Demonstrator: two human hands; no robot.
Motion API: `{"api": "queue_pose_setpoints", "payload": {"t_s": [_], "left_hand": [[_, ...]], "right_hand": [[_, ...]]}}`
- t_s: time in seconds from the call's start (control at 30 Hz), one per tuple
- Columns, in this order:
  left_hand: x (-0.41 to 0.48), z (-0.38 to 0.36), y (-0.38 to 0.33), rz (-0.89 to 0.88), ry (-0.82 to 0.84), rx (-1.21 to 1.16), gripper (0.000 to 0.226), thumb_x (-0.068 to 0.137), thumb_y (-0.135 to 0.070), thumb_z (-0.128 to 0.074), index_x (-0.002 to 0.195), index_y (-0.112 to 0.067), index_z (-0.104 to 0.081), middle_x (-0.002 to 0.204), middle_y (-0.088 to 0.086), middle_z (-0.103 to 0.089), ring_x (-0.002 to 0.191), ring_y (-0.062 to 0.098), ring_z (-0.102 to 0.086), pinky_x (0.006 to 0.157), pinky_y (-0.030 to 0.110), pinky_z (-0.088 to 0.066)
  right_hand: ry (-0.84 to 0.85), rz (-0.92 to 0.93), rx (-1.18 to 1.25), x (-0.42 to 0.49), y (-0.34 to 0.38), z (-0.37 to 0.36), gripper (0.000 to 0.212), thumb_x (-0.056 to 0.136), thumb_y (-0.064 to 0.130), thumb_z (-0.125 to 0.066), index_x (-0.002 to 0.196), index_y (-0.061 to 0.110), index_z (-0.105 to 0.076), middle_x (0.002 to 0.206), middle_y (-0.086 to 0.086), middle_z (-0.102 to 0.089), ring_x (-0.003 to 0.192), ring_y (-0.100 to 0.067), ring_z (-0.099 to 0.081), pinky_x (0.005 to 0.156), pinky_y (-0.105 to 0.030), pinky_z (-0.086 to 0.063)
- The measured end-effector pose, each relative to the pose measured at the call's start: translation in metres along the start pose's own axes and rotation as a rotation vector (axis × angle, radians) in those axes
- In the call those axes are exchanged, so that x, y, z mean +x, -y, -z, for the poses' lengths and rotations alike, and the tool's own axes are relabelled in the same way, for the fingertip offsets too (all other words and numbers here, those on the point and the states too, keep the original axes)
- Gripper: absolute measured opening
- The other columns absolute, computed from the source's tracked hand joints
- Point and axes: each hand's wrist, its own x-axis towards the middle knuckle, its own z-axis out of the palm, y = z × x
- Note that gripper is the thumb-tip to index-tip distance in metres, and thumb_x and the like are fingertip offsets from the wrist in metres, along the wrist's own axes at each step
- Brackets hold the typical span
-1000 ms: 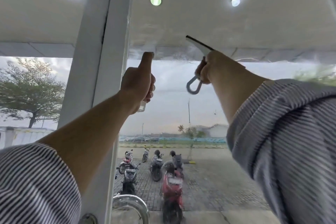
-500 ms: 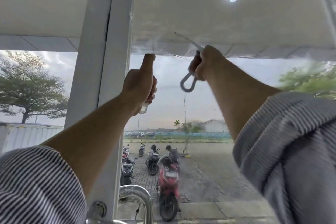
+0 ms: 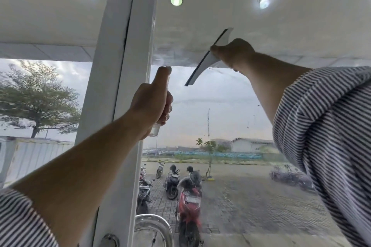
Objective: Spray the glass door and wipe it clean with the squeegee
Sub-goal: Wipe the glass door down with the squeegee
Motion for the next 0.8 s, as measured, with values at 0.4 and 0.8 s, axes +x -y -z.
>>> {"api": "queue_pose_setpoints", "payload": {"t_s": [0.4, 0.8], "left_hand": [[0.01, 0.003, 0.024, 0.016, -0.046, 0.028, 0.067, 0.091, -0.065, -0.039, 0.044, -0.017, -0.04, 0.044, 0.003, -0.043, 0.039, 0.018, -0.037, 0.048, 0.027, -0.034], [0.013, -0.044, 0.023, 0.011, -0.012, -0.045, 0.069, 0.092, -0.069, -0.037, 0.05, -0.015, -0.043, 0.044, 0.001, -0.046, 0.04, 0.017, -0.041, 0.05, 0.027, -0.036]], "right_hand": [[0.128, 0.263, -0.323, -0.007, 0.06, -0.04, 0.056, 0.09, 0.054, -0.058, 0.127, 0.012, -0.06, 0.126, -0.008, -0.061, 0.115, -0.028, -0.058, 0.095, -0.035, -0.047], [0.228, 0.229, -0.563, -0.017, 0.028, 0.003, 0.046, 0.105, 0.03, -0.039, 0.132, -0.005, -0.051, 0.135, -0.023, -0.053, 0.124, -0.035, -0.051, 0.101, -0.038, -0.039]]}}
